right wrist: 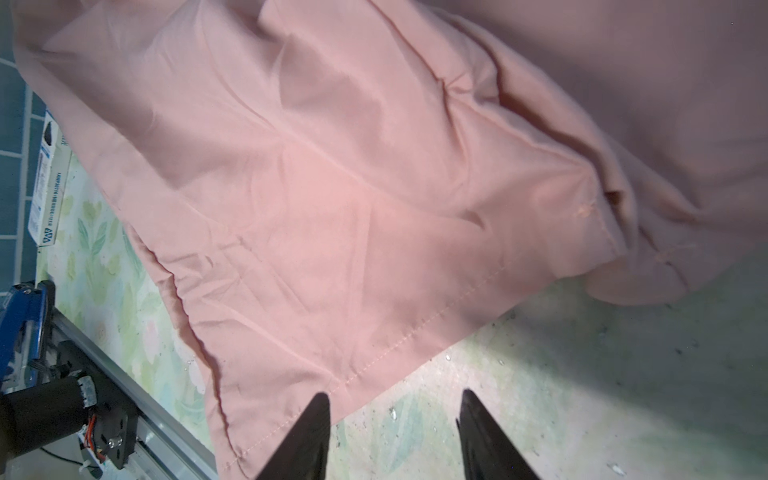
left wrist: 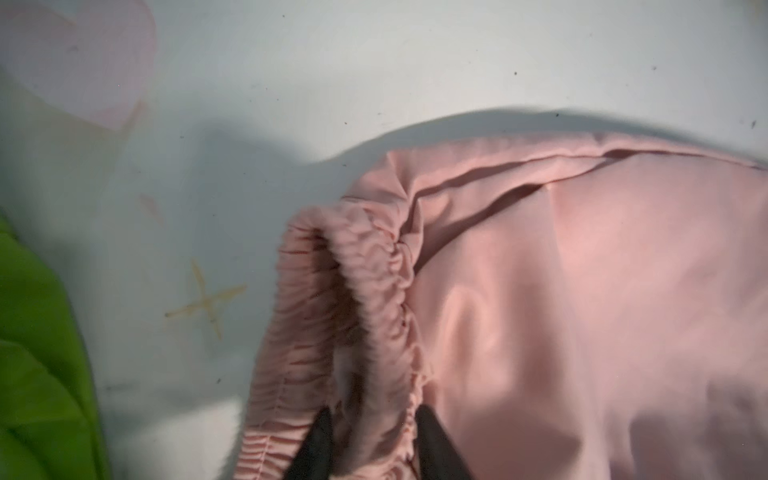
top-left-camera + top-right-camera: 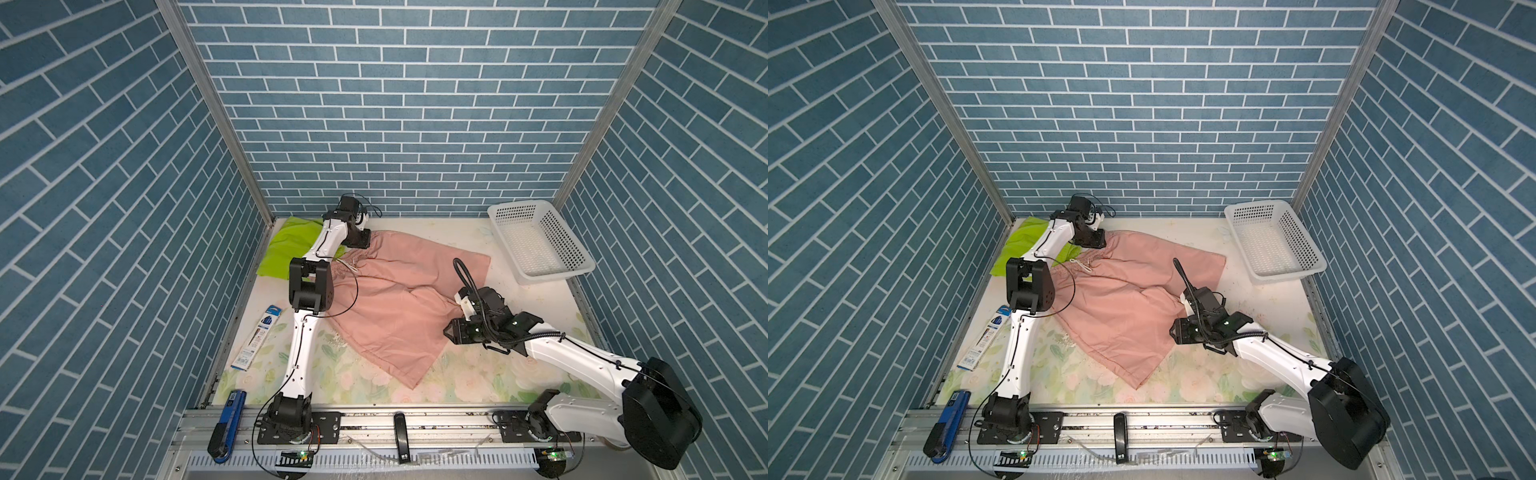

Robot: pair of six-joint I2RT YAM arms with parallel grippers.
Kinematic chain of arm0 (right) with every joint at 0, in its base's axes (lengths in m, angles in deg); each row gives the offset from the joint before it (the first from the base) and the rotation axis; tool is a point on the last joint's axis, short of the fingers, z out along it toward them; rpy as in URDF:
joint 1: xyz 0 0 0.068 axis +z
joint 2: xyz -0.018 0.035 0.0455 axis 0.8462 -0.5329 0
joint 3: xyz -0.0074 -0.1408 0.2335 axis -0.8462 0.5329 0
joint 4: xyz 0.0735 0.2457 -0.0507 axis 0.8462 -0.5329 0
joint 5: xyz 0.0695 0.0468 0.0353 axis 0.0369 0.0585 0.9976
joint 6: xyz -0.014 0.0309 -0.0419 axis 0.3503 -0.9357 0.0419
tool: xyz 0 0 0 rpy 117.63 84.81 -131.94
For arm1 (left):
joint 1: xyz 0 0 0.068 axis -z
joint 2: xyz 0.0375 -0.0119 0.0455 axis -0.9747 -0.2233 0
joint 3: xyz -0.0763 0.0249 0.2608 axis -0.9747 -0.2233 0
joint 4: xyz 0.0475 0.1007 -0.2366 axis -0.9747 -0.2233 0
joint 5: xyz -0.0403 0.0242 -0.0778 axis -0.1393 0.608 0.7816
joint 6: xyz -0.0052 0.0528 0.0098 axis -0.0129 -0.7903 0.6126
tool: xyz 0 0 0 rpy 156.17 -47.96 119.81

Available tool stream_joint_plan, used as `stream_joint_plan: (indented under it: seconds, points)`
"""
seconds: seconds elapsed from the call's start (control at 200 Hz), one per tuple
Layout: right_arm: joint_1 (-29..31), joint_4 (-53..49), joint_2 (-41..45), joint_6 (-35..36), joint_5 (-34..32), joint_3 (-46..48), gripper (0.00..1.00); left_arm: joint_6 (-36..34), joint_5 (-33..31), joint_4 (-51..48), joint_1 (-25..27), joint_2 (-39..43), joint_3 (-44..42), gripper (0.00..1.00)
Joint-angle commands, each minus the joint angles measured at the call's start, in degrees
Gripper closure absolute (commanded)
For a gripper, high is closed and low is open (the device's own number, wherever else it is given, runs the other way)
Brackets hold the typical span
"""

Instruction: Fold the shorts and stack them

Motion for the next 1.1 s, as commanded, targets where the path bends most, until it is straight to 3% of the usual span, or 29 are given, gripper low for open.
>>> stream_joint_plan:
  seconds: [0.0,0.035,0.265,0.355,0.535,0.65,0.85,0.99,1.095]
  points:
    - [0.2,-4.9,1.8,-1.9,-5.9,-1.5,0.47,0.7,0.4,-1.8,0.0,-0.1,0.0,0.89]
    - [0.0,-6.2,1.8,-2.1,-7.4,-1.5,0.47,0.7,-0.4,-1.9,0.0,0.4,0.3,1.0]
    - [-3.2,-6.0,1.8,-2.4,-8.7,-0.1,0.42,0.9,-11.2,-2.7,-0.1,6.7,-0.2,1.0]
    - [-6.0,-2.6,1.1,-0.9,-6.7,0.7,0.41,0.8,-15.6,-3.4,-0.1,9.9,-1.4,1.0]
    - [-6.7,6.7,-5.7,4.4,3.5,-1.4,0.38,1.2,-23.3,-2.6,-0.9,16.0,-5.6,1.0]
    - [-5.3,9.5,-9.8,5.1,7.1,-2.1,0.37,1.5,-24.8,-0.8,-2.2,18.4,-8.6,1.0]
    - [-2.0,5.1,-13.0,5.4,3.5,-3.4,0.37,2.3,-27.9,5.9,-4.0,20.2,-13.9,1.0]
    - [-0.4,5.4,-14.7,3.3,2.9,-3.1,0.37,3.6,-30.1,5.6,-5.9,18.6,-12.2,1.0]
    - [5.1,0.0,-14.0,5.1,-0.5,-5.9,0.36,4.3,-29.2,4.1,-7.6,17.5,-10.3,1.0]
